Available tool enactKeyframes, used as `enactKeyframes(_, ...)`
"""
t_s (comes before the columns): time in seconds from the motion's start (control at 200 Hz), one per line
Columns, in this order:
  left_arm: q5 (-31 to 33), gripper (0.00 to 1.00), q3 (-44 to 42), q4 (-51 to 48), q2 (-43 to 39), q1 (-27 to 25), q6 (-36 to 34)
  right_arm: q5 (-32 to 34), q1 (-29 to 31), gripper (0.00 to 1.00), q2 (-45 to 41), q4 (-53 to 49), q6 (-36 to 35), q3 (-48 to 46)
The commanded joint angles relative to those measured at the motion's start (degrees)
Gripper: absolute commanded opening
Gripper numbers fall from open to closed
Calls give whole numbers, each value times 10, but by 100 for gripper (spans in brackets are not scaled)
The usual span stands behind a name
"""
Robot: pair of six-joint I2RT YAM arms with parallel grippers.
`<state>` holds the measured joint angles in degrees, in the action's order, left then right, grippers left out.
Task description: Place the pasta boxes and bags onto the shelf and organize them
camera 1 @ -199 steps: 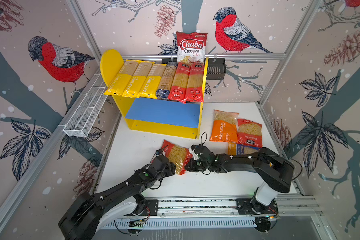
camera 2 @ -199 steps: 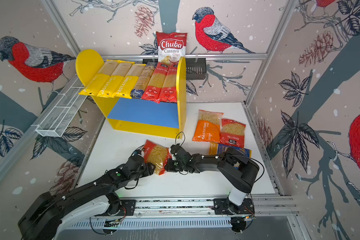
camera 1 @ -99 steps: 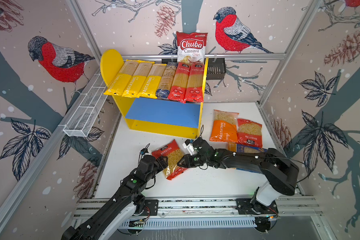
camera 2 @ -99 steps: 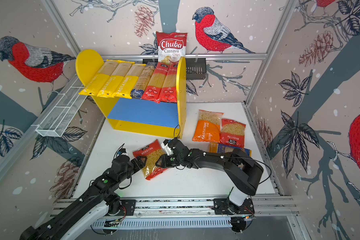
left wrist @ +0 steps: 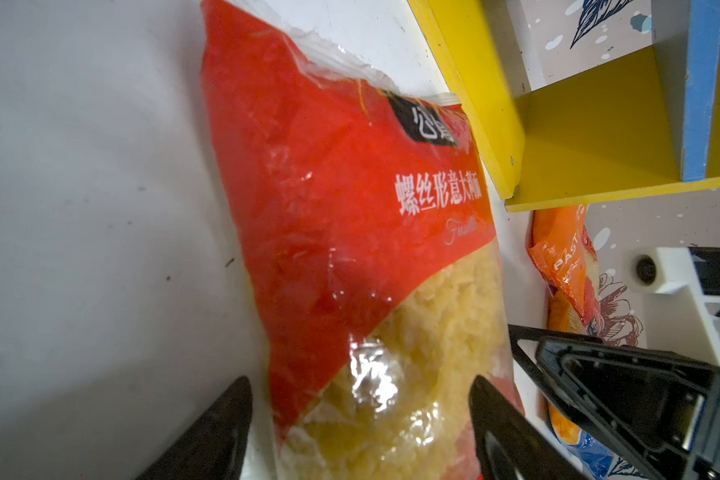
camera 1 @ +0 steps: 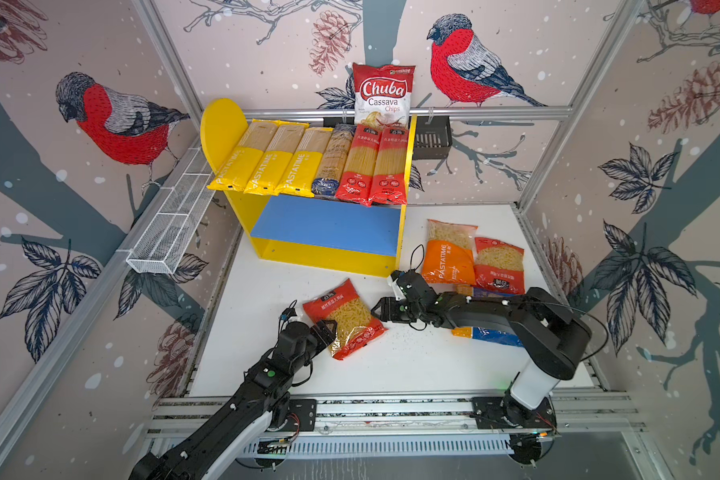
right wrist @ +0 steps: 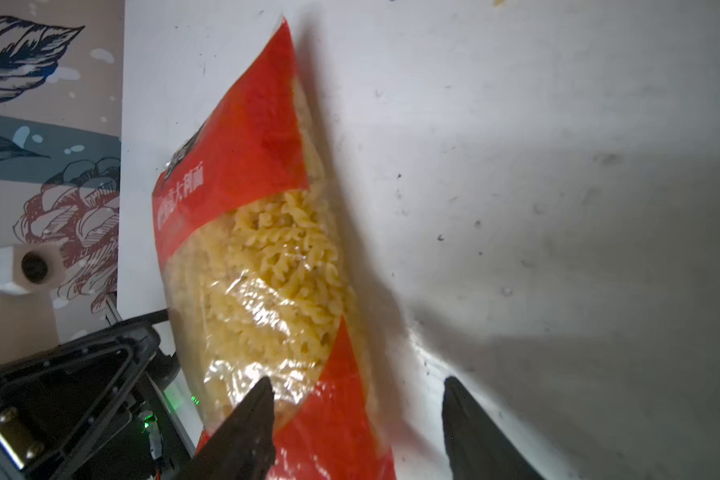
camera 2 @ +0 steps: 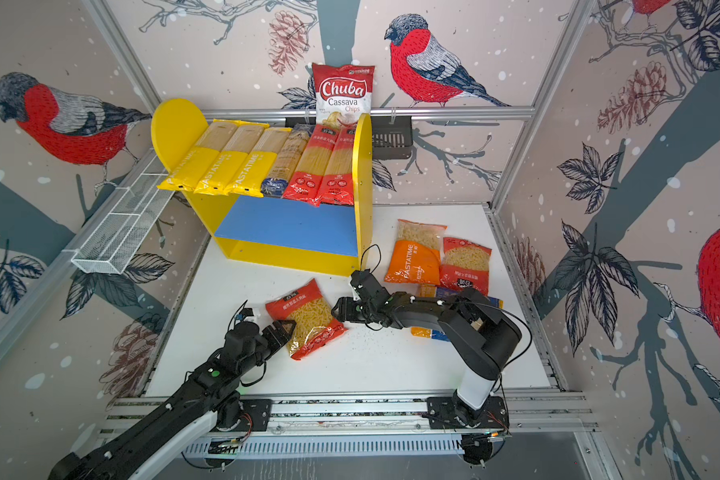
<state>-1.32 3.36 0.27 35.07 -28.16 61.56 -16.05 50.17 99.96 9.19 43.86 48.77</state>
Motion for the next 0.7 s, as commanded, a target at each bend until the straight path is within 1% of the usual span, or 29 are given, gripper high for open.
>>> enactKeyframes(0.0,8,77,-7,43,22,2,-11,-8,9,64,27,56,18,16)
enactKeyframes(0.155,17,72,-5,72,60,2,-29,-42,35,59,63,84,34,36)
enactKeyframes(0.185,22,71,-3,75,64,2,-35,-47,40,57,69,87,38,39)
enactKeyframes(0.26,32,67,3,79,74,5,-47,-59,51,48,81,97,44,43)
enactKeyframes(0.315,34,62,6,80,79,9,-55,-62,56,41,82,105,51,41)
enactKeyframes(0.34,33,58,8,82,80,10,-60,-63,58,38,81,111,55,39)
enactKeyframes(0.405,37,51,16,78,82,11,-70,-70,61,32,78,135,70,29)
enactKeyframes(0.475,42,41,22,73,85,13,-77,-79,64,28,77,164,88,19)
enactKeyframes(0.56,38,33,29,72,86,13,-80,-83,70,24,76,187,102,13)
enactKeyframes(0.615,36,29,32,69,85,13,-80,-83,74,22,74,197,109,10)
enactKeyframes(0.695,34,27,37,60,80,13,-79,-82,78,18,64,213,120,2)
